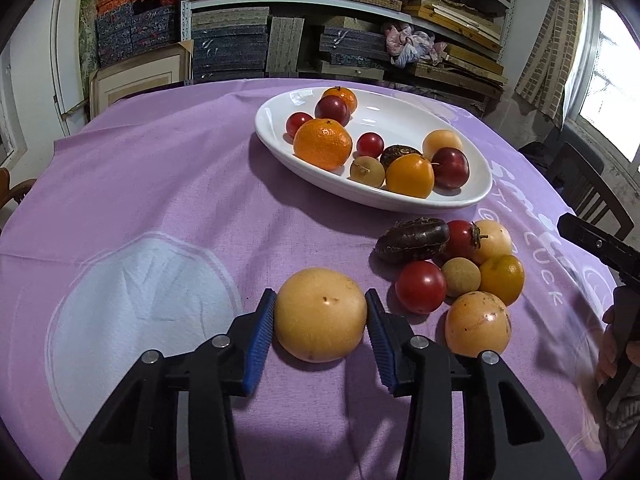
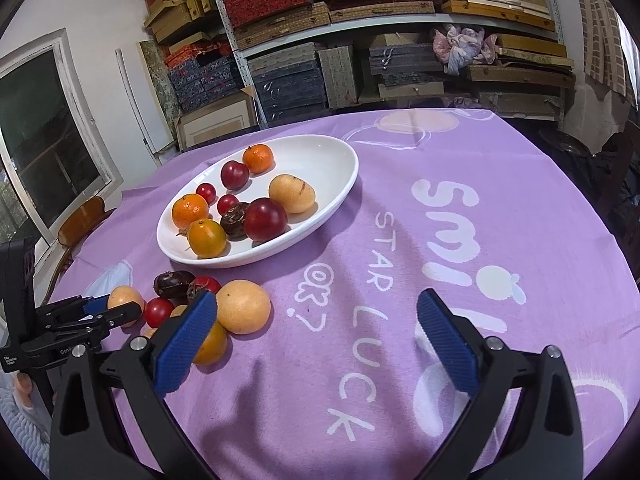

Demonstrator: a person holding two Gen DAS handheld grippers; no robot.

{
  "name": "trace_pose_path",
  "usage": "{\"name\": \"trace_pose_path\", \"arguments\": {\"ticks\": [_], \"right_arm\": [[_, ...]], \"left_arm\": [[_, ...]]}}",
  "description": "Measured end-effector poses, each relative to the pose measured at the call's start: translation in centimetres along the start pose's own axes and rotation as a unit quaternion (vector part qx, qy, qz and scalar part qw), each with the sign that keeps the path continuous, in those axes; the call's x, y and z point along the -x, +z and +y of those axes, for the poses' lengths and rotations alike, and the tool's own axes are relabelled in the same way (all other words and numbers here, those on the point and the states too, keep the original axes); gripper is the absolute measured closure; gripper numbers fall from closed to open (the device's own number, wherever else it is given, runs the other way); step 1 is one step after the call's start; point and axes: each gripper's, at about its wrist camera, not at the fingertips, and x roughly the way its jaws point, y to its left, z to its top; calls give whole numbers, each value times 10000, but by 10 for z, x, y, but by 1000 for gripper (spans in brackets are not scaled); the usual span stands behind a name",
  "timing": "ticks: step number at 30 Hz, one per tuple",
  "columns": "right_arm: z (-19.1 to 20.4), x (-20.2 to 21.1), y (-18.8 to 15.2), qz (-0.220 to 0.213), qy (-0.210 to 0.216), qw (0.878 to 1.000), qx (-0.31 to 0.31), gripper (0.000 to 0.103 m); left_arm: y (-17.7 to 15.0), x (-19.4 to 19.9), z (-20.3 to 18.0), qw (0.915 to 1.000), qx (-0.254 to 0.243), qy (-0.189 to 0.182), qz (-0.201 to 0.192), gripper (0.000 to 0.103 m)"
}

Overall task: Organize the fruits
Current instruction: 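Approach the pale yellow grapefruit with the left tool while the right tool approaches the yellow tomato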

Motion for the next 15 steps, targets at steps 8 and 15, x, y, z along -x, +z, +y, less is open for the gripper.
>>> {"name": "trace_pose_path", "arguments": {"ticks": [8, 15], "right_arm": [[32, -1, -8, 185, 220, 9963, 813, 5], [65, -10, -23, 504, 311, 9862, 1545, 34]], "left_arm": [[-1, 5, 8, 9988, 80, 482, -80, 58], [-3, 9, 17, 9982, 218, 555, -52, 58]]}}
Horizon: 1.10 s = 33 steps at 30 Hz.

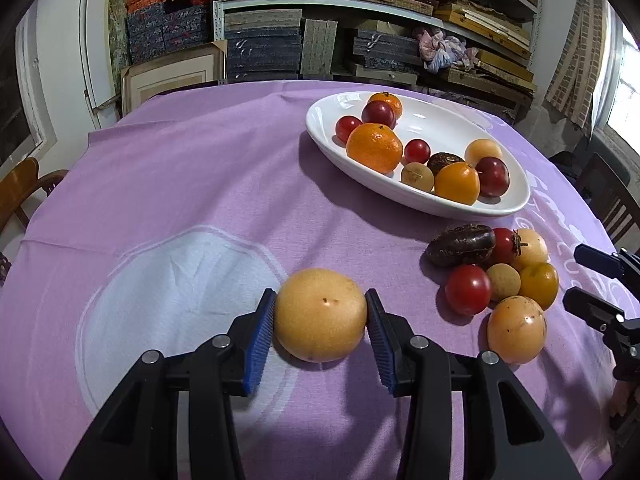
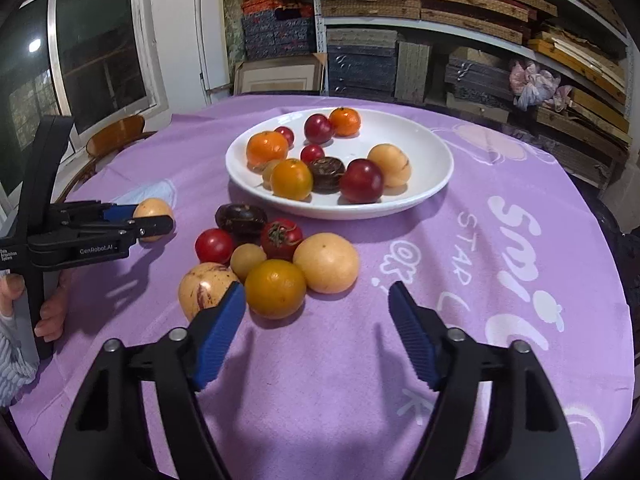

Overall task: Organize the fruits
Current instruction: 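Approach the pale yellow grapefruit with the left tool while the right tool approaches the yellow tomato, then close the left tool on the grapefruit while the right tool grasps the yellow tomato, then carry the grapefruit and yellow tomato to the white dish and release both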

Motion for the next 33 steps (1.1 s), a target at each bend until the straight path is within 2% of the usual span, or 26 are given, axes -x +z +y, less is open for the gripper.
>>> {"name": "trace_pose_path", "arguments": {"ticks": [5, 8, 12, 17, 23, 27, 29, 33], "right_arm": [[3, -5, 0, 124, 265, 9996, -58, 39], [8, -10, 0, 238, 446, 9987, -63, 52], [15, -17, 3, 278, 418, 9987, -17, 62], [13, -30, 8, 482, 525, 9973, -195, 63], [13, -27, 5, 472, 512, 9975, -148, 65], [1, -14, 7, 260, 638, 9969, -368, 65], [-6, -2, 9, 24, 614, 9969, -500, 65], [-24, 15, 28, -348, 406, 9961, -703, 65]], "left_arm": [[0, 0, 0, 10000, -1, 10, 8, 58], [-1, 0, 2, 10000, 14, 5, 32, 58], [-2, -2, 3, 10000, 23, 10, 95, 58], [-2, -2, 3, 9999, 20, 8, 99, 58], [-2, -1, 4, 9999, 37, -76, 62, 58], [-2, 7, -1, 9997, 9, -189, -167, 58], [3, 11, -4, 9990, 73, -376, -245, 58], [31, 17, -22, 9984, -55, -470, -302, 58]]}}
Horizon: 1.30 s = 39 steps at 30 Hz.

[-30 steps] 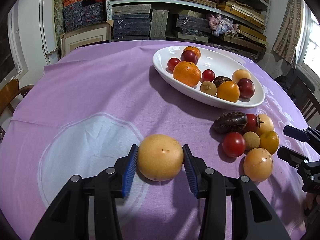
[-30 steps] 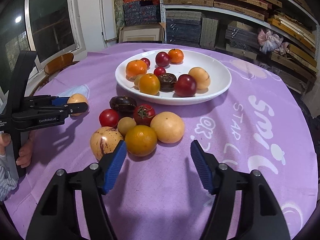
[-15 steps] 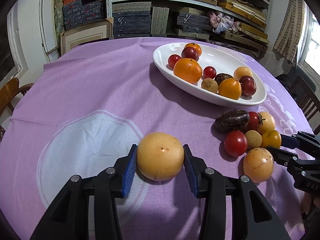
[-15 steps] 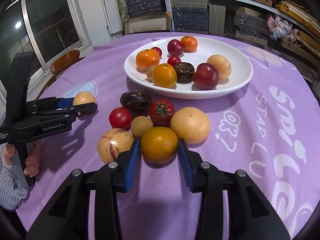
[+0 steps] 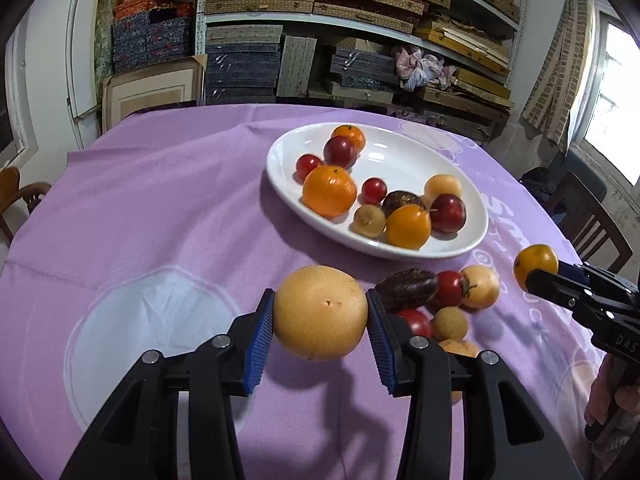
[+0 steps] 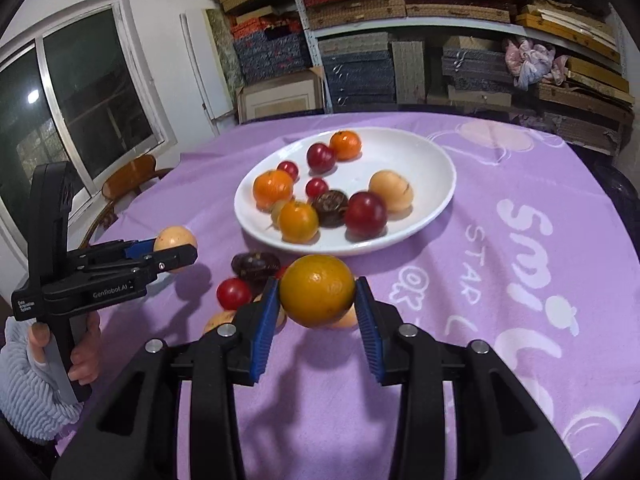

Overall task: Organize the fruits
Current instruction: 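Carry the grapefruit and yellow tomato to the white dish and release both, then approach the striped pepino with the left tool while the right tool approaches the pale yellow fruit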

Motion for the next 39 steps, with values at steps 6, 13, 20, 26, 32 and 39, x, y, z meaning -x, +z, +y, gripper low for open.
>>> {"name": "trace_pose_path", "arguments": {"ticks": [6, 13, 20, 26, 32, 39], "right_arm": [[-16, -27, 65, 39, -516, 9986, -97, 66], [-27, -101, 108, 428, -826, 9952, -298, 66], [-42, -121, 109, 467, -734, 9947, -554, 40], [-51, -71, 95, 45, -675, 9952, -708, 35], [-48, -10, 48, -288, -565, 9945, -835, 22], [-49, 29, -18, -717, -898, 9885, -984, 9]], "left_arm": [[50, -22, -43, 9991, -415, 30, -71, 58], [79, -63, -60, 9993, -365, 86, 56, 58], [89, -74, -56, 9994, -325, 46, 143, 56], [71, -39, -37, 9999, -108, -44, -98, 38], [31, -2, -28, 9998, -123, 51, -175, 29], [-29, 30, -32, 9992, -287, 102, -255, 23]]}}
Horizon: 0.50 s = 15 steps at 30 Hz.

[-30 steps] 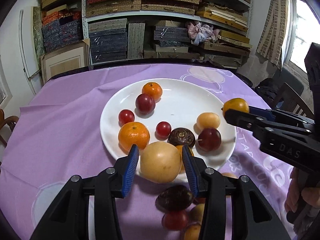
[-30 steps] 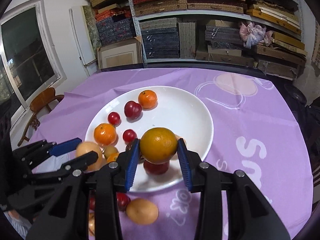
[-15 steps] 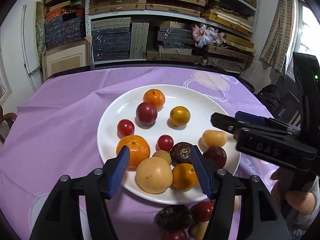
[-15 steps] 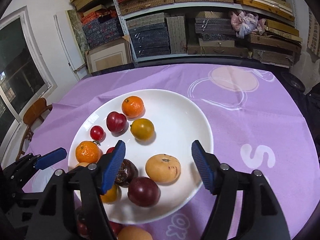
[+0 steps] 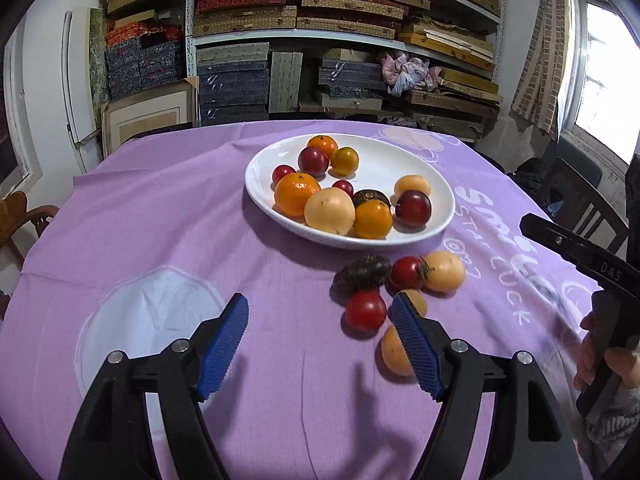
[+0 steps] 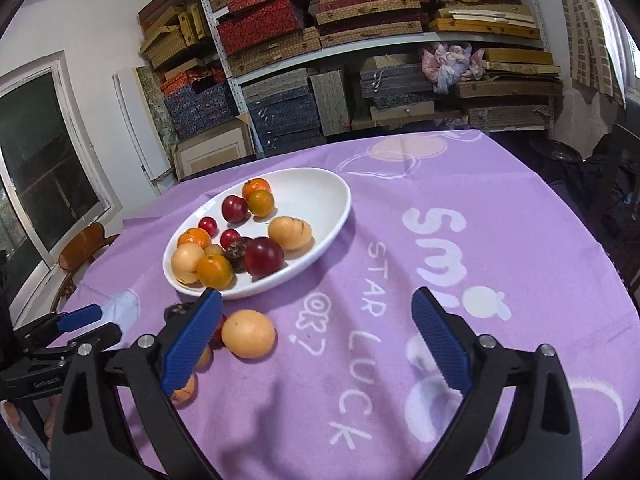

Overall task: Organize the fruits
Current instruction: 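Approach the striped pepino with the left tool while the right tool approaches the pale yellow fruit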

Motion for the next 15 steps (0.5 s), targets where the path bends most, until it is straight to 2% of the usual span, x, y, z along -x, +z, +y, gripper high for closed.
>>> {"name": "trace_pose_path", "arguments": {"ticks": [1, 2, 7, 15], "right_arm": [[-2, 1, -1, 13, 0, 10000, 9, 9], [-5, 3, -1, -21, 14, 10000, -16, 8], [-24, 0, 4, -80, -126, 9993, -339, 7], [-36, -5, 5, 52, -103, 9979, -643, 6]], "left_arm": [[-6, 4, -2, 10000, -14, -3, -49, 15], [-11, 7, -4, 9999, -24, 6, -130, 14], [-17, 9, -30, 9986, -395, 162, -303, 11], [-21, -18, -62, 9934, -980, 590, -51, 11]]}}
